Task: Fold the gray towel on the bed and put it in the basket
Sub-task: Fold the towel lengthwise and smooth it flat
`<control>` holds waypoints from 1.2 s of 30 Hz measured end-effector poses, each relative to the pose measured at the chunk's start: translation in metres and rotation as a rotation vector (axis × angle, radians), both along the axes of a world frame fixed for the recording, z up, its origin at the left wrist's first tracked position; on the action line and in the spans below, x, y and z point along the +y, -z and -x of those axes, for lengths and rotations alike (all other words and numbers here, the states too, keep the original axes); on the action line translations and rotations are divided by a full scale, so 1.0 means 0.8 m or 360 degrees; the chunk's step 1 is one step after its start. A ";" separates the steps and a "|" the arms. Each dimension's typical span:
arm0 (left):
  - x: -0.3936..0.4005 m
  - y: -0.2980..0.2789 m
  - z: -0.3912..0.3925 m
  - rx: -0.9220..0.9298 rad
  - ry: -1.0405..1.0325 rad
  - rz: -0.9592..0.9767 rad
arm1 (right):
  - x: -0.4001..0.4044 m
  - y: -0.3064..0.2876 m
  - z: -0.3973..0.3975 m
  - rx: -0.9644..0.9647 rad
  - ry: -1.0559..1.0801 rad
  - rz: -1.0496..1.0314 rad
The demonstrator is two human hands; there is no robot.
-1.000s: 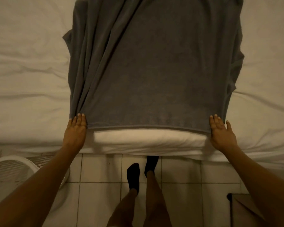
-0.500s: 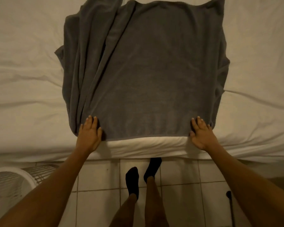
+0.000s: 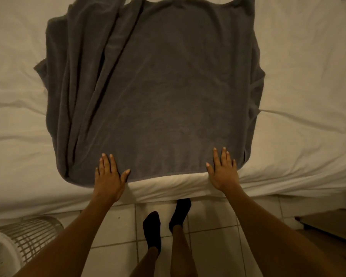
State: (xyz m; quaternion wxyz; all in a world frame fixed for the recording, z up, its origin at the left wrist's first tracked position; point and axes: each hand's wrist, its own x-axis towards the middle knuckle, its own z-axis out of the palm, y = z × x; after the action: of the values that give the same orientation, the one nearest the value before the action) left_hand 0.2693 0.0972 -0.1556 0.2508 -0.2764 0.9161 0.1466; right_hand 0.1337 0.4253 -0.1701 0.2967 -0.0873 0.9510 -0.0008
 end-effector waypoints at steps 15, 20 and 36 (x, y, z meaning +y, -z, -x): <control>0.156 -0.014 0.184 0.0071 0.0399 -0.0143 | 0.063 -0.013 0.128 0.0341 0.0229 0.0145; 0.215 -0.003 0.241 -0.0065 0.0492 -0.0172 | 0.092 -0.005 0.194 0.0351 0.0383 0.0257; 0.350 -0.003 0.521 0.0211 0.0852 -0.0032 | 0.120 0.010 0.297 0.0330 0.0464 0.0468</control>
State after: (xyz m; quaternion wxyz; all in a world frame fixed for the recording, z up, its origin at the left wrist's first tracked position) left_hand -0.1472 0.3768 -0.1528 0.2228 -0.0118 0.9694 0.1020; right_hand -0.1041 0.5211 -0.1781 0.1784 0.0091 0.9685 -0.1733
